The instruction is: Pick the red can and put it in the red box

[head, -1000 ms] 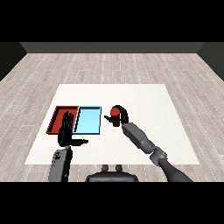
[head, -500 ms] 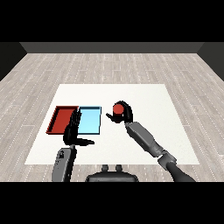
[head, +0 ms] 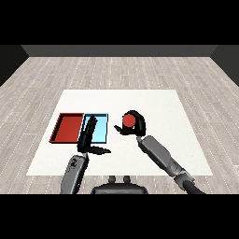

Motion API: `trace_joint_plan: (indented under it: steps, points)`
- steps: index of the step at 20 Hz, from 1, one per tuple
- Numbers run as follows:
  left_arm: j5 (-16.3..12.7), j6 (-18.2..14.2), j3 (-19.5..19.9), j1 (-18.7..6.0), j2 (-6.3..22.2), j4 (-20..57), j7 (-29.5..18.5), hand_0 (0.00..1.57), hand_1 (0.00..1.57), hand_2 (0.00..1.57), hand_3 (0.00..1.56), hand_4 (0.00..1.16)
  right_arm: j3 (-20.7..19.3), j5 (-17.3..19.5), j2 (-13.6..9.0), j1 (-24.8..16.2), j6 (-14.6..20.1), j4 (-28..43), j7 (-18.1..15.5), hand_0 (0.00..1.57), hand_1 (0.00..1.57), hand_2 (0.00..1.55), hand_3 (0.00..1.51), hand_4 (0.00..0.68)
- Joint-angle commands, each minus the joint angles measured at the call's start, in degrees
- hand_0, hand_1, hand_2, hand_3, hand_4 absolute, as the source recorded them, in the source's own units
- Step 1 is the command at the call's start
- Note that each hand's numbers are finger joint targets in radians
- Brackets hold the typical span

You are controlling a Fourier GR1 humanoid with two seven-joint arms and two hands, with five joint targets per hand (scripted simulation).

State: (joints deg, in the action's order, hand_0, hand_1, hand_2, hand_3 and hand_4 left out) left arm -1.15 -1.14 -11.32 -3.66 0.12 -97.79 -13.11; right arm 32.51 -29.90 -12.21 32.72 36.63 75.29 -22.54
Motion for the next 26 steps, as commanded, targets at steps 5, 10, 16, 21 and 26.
trace_joint_plan:
  steps: [5, 10, 16, 21, 26]
  points:
    - [1.52, -9.06, -8.49, -6.3, -0.12, 8.07, 1.63, 0.0, 0.0, 0.0, 0.0, 0.0, 0.57, 6.84, -1.96, -8.58, 1.17, 15.31, 2.19, 1.44, 1.44, 1.42, 1.4, 0.634]
    - [-1.83, -6.77, -7.17, -7.3, -0.12, 11.6, 0.33, 0.0, 0.0, 0.0, 0.0, 0.0, -4.57, 10.22, 3.42, -8.74, -5.69, 8.88, -0.66, 1.44, 1.44, 1.43, 1.4, 0.616]
    - [-3.53, -10.72, -10.29, -9.59, -0.12, 17.15, -2.01, 0.0, 0.0, 0.0, 0.0, 0.0, -6.9, 14.01, 5.75, -9.41, -10.35, 9.69, 1.21, 1.45, 1.45, 1.44, 1.39, 0.651]
    - [-3.49, -8.84, -9.91, -8.36, -0.12, 16.52, -0.33, 0.0, 0.0, 0.0, 0.0, 0.0, -6.76, 19.33, 7.94, -12.19, -10.15, 15.25, 5.99, 1.47, 1.47, 1.44, 1.39, 0.654]
    - [-7.01, -14.45, -15.63, -10.68, -0.12, 19.0, -0.47, 0.0, 0.0, 0.0, 0.0, 0.0, -10.32, 19.09, 6.78, -13.91, -15.39, 15.78, 5.13, 1.46, 1.46, 1.43, 1.39, 0.663]
